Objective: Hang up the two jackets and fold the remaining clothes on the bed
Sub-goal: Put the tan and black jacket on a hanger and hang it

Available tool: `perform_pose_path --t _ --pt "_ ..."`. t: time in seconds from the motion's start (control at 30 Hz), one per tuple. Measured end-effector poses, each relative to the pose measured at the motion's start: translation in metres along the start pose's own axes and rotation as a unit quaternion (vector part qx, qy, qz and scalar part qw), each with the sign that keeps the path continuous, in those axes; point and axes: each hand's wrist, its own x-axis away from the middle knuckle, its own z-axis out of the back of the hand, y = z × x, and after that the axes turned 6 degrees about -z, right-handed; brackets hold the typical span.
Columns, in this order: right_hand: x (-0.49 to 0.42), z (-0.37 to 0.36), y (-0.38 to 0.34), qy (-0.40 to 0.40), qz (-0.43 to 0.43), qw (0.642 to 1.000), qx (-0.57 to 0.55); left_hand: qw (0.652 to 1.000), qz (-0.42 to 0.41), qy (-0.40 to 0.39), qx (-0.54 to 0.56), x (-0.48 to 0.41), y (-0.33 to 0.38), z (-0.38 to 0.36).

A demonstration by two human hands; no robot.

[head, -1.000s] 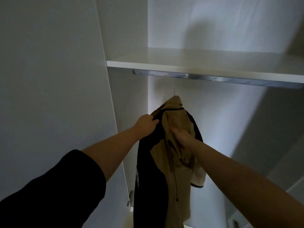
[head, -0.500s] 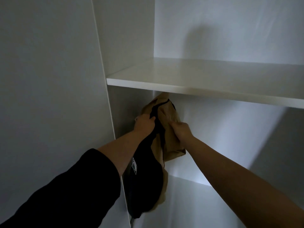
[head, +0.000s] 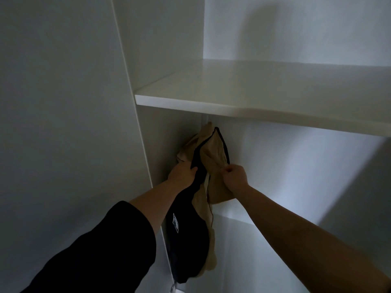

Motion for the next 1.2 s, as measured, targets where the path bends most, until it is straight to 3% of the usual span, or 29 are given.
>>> perform_pose_path --t 0.23,0.33,0.53,0.67,0.8,1.03,1.2 --pt "0.028 0.020 0.013 0.021 -0.002 1.000 -0.020 0.998 -0.004 0.032 -0.051 0.031 0.021 0.000" --pt "0.052 0.038 0.023 0.036 0.019 0.998 -0.042 0.993 -0.061 0.077 -0.063 0.059 0.042 -0.004" --pt "0.107 0.081 0.044 0.074 0.117 0.990 -0.032 0.942 -0.195 0.167 -0.214 0.123 0.088 -0.022" --pt "0.155 0.107 0.059 0.106 0.171 0.979 0.026 0.934 -0.217 0.157 -0.236 0.169 0.115 -0.034" --pt "0.202 0.135 0.071 0.148 0.201 0.963 0.102 0.900 -0.288 0.151 -0.289 0.206 0.143 -0.039" --pt "0.334 0.171 0.101 0.232 0.183 0.931 0.213 0.867 -0.362 0.160 -0.304 0.305 0.186 -0.054" --pt "0.455 0.171 0.123 0.280 0.116 0.918 0.256 0.859 -0.403 0.136 -0.284 0.413 0.177 -0.064"
